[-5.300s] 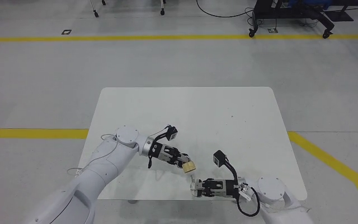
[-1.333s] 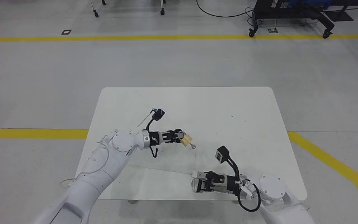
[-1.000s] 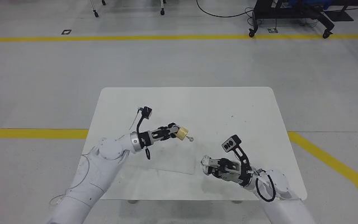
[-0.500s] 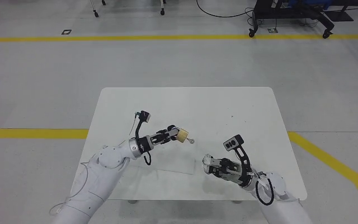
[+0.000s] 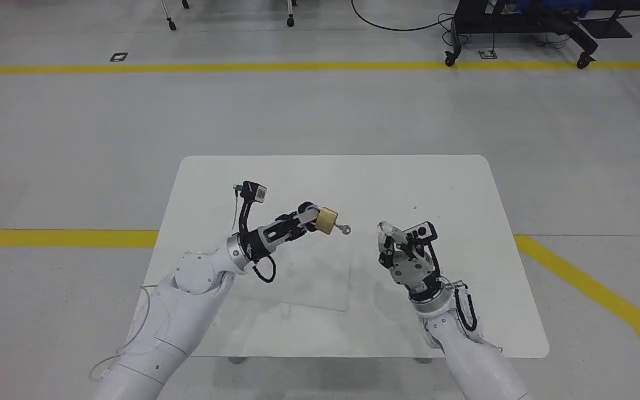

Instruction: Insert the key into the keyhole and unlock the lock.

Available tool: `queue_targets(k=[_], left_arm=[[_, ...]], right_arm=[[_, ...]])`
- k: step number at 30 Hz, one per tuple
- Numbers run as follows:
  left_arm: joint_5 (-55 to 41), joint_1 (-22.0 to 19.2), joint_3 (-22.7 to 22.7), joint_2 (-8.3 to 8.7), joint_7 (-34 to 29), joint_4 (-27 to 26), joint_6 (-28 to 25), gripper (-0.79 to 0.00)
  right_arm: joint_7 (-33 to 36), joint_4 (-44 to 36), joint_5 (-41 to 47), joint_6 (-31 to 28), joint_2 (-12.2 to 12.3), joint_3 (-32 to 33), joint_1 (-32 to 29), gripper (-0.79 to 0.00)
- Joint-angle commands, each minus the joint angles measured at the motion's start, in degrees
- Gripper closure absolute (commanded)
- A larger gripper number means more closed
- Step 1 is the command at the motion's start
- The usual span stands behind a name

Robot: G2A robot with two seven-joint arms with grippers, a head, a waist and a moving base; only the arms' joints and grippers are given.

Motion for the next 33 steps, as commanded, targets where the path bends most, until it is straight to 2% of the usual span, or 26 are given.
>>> queue_targets(k=[1,5,8,33], left_arm=[[3.0,-0.2,0.7,-0.35,3.2,-0.5,-1.0,0.0],[7.0,-0.6,2.6,-1.14,7.5,-0.5,-0.8,0.0],[7.2,-0.9,3.4,-1.57,8.5,0.2,-0.6,0.0],[2.6,-1.0,3.2,-2.46,4.5,1.2,0.2,0.0]], right_arm=[[-1.4,0.5,0.3,-0.5,-0.4,-0.6,0.5,0.0],[-6.0,1.7,-4.0,-9.1,-1.5,-2.0,1.3,0.0],[-7.5,2.0,-5.6,-11.1,-2.4,-3.8,1.6,0.0],[-6.2,4.1,-9.2,-13.1,-5.2,-3.9,1.3,0.0]])
